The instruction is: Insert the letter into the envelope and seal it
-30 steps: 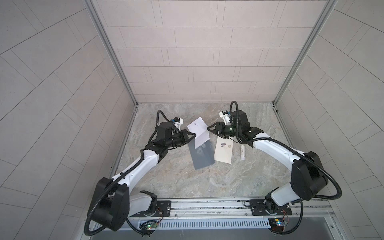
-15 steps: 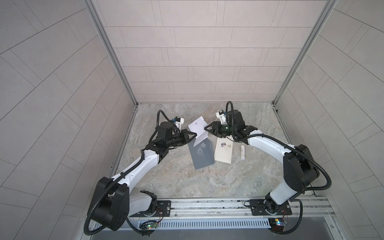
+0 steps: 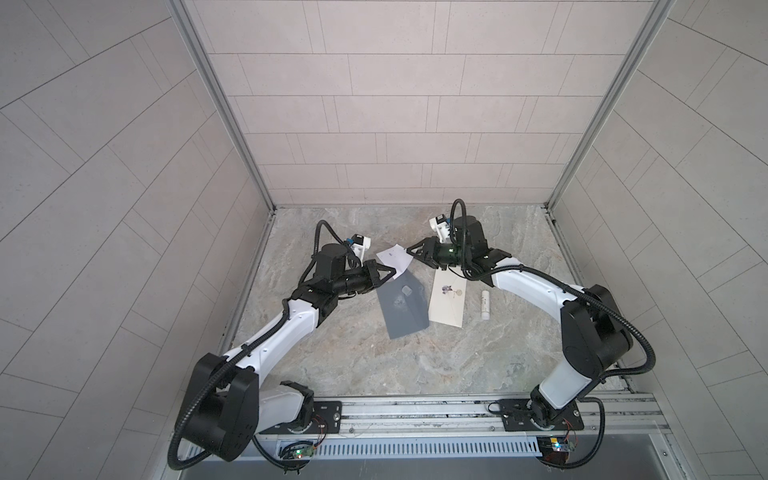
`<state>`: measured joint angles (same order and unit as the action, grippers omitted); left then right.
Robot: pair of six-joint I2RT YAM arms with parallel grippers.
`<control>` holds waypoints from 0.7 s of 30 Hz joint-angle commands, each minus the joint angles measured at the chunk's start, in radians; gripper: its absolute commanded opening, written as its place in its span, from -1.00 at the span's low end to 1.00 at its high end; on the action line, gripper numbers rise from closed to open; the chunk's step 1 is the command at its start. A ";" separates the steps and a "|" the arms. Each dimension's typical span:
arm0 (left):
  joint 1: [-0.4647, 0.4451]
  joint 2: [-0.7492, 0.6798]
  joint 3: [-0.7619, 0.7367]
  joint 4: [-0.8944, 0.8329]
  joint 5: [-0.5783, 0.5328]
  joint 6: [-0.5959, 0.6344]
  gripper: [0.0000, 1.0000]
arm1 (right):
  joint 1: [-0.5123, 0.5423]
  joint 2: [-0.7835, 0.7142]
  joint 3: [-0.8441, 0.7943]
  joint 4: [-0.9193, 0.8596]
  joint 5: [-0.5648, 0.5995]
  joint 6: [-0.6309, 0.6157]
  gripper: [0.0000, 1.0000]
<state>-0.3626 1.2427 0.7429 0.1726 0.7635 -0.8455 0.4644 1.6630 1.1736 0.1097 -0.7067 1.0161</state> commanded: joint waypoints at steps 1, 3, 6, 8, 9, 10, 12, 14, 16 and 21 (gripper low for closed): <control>-0.005 0.005 0.002 0.039 0.019 0.000 -1.00 | 0.003 -0.017 -0.018 0.014 0.026 0.004 -0.60; -0.003 -0.003 -0.004 0.045 0.013 0.002 -1.00 | 0.003 -0.026 -0.029 0.001 0.050 -0.006 -0.75; -0.004 -0.012 -0.009 0.045 0.010 0.003 -0.79 | 0.002 -0.042 -0.050 -0.002 0.082 -0.014 -0.88; -0.002 -0.024 -0.013 0.042 -0.007 0.006 -0.24 | -0.004 -0.060 -0.063 0.004 0.106 -0.011 -0.93; -0.001 -0.029 -0.017 0.043 -0.014 0.006 -0.03 | -0.007 -0.072 -0.073 0.016 0.118 -0.005 -0.94; -0.002 -0.033 -0.018 0.044 -0.028 0.003 0.10 | -0.014 -0.086 -0.084 0.032 0.132 0.003 -0.95; 0.000 -0.038 -0.024 0.060 -0.044 -0.009 0.25 | -0.029 -0.117 -0.108 0.076 0.161 0.023 -0.99; -0.002 -0.026 -0.030 0.113 -0.036 -0.039 0.47 | -0.037 -0.157 -0.135 0.131 0.208 0.041 -1.00; -0.002 -0.001 -0.025 0.160 -0.027 -0.064 0.53 | -0.038 -0.185 -0.140 0.155 0.241 0.039 -1.00; -0.025 0.078 0.023 0.230 0.016 -0.095 0.63 | -0.037 -0.223 -0.137 0.206 0.269 0.059 -1.00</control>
<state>-0.3702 1.2854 0.7330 0.3168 0.7471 -0.9096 0.4252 1.4689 1.0302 0.2432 -0.4839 1.0489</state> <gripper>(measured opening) 0.811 0.042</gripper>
